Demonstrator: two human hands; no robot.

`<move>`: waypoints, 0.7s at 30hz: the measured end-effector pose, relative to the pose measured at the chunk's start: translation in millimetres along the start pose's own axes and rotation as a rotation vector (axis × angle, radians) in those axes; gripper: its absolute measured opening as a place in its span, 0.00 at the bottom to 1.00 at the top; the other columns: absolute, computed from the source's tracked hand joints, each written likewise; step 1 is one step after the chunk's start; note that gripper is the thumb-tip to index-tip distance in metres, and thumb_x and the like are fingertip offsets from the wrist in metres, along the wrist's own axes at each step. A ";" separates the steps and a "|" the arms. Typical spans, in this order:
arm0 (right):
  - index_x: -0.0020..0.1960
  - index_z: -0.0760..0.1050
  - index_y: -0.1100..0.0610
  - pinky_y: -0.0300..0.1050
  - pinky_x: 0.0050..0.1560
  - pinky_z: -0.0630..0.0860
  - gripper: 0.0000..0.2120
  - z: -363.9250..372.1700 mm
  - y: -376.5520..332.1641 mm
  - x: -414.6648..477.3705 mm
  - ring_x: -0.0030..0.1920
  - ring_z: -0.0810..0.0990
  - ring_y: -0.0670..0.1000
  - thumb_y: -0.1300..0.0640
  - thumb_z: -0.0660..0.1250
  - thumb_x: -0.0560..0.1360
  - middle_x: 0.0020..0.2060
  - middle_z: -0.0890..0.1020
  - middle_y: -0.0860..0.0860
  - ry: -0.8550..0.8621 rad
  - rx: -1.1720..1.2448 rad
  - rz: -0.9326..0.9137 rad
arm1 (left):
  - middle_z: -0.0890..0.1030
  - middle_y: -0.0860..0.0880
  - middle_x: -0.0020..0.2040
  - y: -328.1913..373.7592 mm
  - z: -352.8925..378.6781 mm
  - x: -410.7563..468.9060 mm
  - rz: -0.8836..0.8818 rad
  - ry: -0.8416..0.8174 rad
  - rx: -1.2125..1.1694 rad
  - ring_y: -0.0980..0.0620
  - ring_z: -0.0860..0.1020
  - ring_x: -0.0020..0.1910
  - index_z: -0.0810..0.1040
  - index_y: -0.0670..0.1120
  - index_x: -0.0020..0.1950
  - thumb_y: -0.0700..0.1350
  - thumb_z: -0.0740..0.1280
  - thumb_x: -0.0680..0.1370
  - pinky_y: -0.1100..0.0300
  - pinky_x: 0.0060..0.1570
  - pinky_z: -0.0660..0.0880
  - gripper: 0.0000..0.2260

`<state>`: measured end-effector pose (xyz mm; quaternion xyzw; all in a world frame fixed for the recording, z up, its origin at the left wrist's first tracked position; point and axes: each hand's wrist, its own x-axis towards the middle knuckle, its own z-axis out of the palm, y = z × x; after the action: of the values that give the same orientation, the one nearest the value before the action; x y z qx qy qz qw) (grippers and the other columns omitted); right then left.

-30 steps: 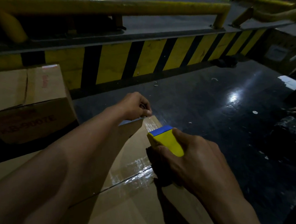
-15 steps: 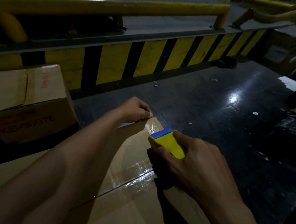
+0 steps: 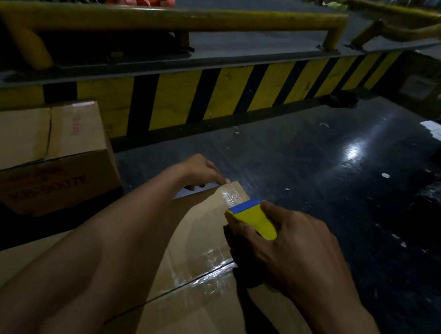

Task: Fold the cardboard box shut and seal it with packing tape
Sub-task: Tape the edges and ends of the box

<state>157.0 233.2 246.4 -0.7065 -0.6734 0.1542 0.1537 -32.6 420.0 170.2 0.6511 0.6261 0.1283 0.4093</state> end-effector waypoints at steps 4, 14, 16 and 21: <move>0.71 0.68 0.41 0.47 0.48 0.74 0.35 -0.7 -0.1 -2.3 0.56 0.79 0.53 0.25 0.57 0.70 0.53 0.82 0.49 0.003 -0.024 0.002 | 0.85 0.48 0.49 -7.5 11.2 -8.5 0.199 0.188 -0.080 0.52 0.83 0.49 0.84 0.45 0.55 0.43 0.72 0.78 0.60 0.46 0.79 0.07; 0.71 0.68 0.41 0.47 0.47 0.75 0.34 -2.5 -3.7 -3.6 0.52 0.80 0.52 0.26 0.58 0.70 0.50 0.82 0.49 0.020 -0.022 0.005 | 0.86 0.55 0.51 -3.1 25.1 -31.2 0.327 0.191 0.045 0.65 0.80 0.46 0.86 0.52 0.55 0.54 0.70 0.78 0.63 0.47 0.78 0.10; 0.71 0.69 0.42 0.47 0.46 0.74 0.33 -2.8 -4.8 -4.1 0.52 0.80 0.52 0.27 0.59 0.70 0.49 0.82 0.49 0.014 -0.036 0.002 | 0.86 0.55 0.53 -1.3 25.5 -35.0 0.335 0.157 0.073 0.64 0.81 0.47 0.86 0.52 0.56 0.57 0.71 0.77 0.59 0.49 0.80 0.13; 0.69 0.71 0.43 0.47 0.49 0.76 0.32 -8.8 -6.3 -2.8 0.53 0.80 0.51 0.29 0.61 0.70 0.52 0.83 0.48 -0.025 -0.040 -0.002 | 0.86 0.54 0.52 -7.9 32.0 -40.4 0.324 0.215 0.081 0.56 0.83 0.49 0.85 0.53 0.59 0.64 0.69 0.74 0.51 0.51 0.81 0.20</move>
<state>155.0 230.6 257.1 -0.7069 -0.6787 0.1494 0.1316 -23.8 370.0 158.5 0.7417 0.5581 0.2361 0.2876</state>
